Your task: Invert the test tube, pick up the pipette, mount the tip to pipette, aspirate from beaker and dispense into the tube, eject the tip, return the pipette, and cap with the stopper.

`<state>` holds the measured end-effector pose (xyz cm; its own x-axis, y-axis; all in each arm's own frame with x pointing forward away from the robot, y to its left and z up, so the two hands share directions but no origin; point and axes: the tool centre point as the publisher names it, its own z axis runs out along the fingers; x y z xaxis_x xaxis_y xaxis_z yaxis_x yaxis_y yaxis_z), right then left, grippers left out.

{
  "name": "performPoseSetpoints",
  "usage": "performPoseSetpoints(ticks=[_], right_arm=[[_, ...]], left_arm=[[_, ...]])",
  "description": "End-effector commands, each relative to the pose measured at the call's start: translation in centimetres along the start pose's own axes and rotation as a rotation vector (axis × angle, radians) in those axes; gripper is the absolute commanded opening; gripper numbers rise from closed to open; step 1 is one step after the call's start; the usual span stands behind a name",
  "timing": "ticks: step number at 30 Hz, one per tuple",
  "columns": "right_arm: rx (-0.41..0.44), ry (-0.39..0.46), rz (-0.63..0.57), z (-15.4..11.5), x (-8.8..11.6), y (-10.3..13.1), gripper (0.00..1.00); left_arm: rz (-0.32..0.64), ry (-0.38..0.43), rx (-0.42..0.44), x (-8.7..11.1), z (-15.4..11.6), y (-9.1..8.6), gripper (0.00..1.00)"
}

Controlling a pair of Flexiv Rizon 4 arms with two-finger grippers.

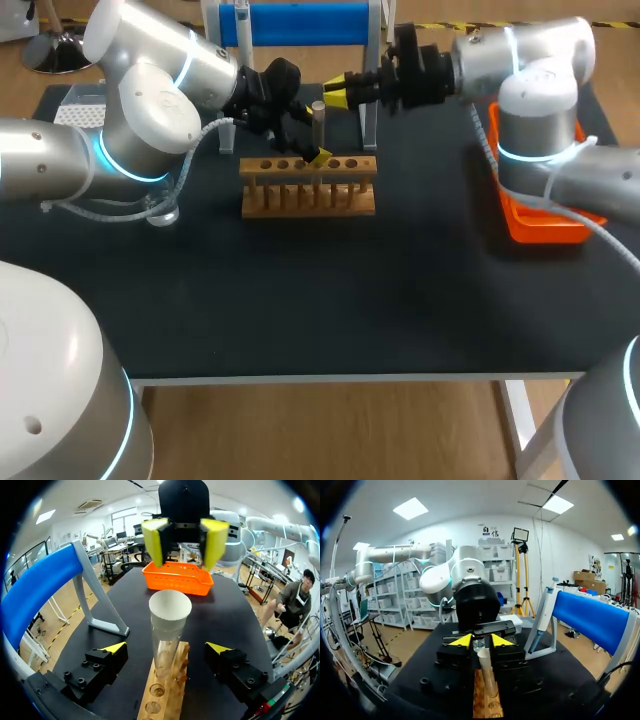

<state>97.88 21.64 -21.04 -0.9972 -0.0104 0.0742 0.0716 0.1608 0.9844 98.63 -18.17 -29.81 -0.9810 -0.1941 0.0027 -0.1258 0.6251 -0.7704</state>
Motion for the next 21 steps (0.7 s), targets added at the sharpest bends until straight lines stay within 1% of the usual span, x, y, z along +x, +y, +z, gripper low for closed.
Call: performPoseSetpoints(ticks=[1, 8, 9, 17, 21], right_arm=[[-0.058, 0.016, -0.005, 0.66, -0.52, -0.18, 0.0], [-0.101, 0.034, -0.035, 1.19, -0.48, 0.14, 0.0], [-0.118, 0.044, -0.051, 1.25, -0.47, 0.14, 0.0], [-0.135, 0.054, -0.087, 1.39, -0.18, -0.12, 0.0], [-0.134, 0.06, -0.08, 1.66, -0.13, -0.22, 0.0]], left_arm=[[-0.001, 0.002, -0.003, -0.04, -0.04, -0.06, 1.0], [-0.001, 0.002, -0.003, -0.04, -0.04, -0.06, 1.0], [-0.001, 0.002, -0.003, -0.04, -0.04, -0.06, 1.0], [-0.001, 0.002, -0.003, -0.04, -0.04, -0.06, 1.0], [-0.001, 0.002, -0.003, -0.04, -0.04, -0.06, 1.0]])
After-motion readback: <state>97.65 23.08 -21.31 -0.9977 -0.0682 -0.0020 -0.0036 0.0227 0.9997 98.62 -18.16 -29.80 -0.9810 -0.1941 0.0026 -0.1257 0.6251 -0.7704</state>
